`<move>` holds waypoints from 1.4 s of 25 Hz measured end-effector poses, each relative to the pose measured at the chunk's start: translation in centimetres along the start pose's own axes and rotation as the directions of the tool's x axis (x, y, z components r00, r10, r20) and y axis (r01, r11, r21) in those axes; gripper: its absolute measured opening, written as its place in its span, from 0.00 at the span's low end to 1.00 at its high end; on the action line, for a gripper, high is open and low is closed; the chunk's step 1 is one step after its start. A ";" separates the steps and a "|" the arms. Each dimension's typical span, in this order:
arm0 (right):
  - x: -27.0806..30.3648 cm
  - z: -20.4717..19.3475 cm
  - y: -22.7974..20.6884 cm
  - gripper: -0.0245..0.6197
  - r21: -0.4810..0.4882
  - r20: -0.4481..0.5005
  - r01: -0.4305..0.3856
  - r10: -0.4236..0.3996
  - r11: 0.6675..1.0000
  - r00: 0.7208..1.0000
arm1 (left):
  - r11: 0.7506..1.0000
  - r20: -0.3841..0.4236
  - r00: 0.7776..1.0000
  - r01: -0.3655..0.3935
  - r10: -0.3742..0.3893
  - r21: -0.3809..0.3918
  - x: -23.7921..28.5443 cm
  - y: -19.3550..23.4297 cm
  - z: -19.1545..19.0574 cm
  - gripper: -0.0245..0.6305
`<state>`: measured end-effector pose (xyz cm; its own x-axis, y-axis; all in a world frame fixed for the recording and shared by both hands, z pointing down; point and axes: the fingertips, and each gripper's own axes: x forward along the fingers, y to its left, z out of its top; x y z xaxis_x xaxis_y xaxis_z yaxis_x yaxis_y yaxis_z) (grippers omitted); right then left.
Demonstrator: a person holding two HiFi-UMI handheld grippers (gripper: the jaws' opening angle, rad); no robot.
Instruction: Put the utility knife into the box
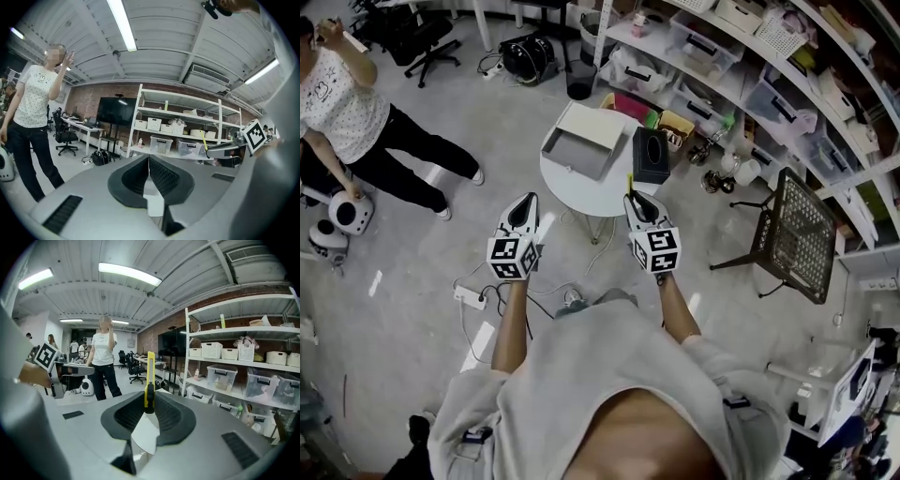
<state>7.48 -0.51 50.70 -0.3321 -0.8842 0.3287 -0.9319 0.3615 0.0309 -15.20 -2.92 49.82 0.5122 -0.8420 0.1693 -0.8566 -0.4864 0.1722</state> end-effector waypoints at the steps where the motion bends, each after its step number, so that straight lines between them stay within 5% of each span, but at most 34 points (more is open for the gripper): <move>1: 0.5 -0.2 -0.3 0.17 0.005 -0.008 0.005 -0.005 1.000 1.000 | 1.000 -0.005 1.000 0.005 -0.005 -0.001 0.7 0.3 0.0 0.07; 13: 7.8 -0.5 -3.1 0.17 0.037 -0.040 -0.011 0.012 0.999 0.999 | 1.000 -0.059 0.998 0.019 -0.019 -0.002 8.1 3.0 -0.4 0.07; 35: 22.1 2.2 -10.6 0.17 0.066 -0.037 -0.262 0.264 0.963 0.964 | 0.981 -0.080 0.978 -0.194 0.192 -0.016 20.9 5.9 1.4 0.07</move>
<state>9.66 -24.52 55.51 -0.5609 -0.7455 0.3600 -0.8202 0.5597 -0.1187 -9.70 -23.69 53.05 0.3417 -0.8983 0.2761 -0.9384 -0.3104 0.1517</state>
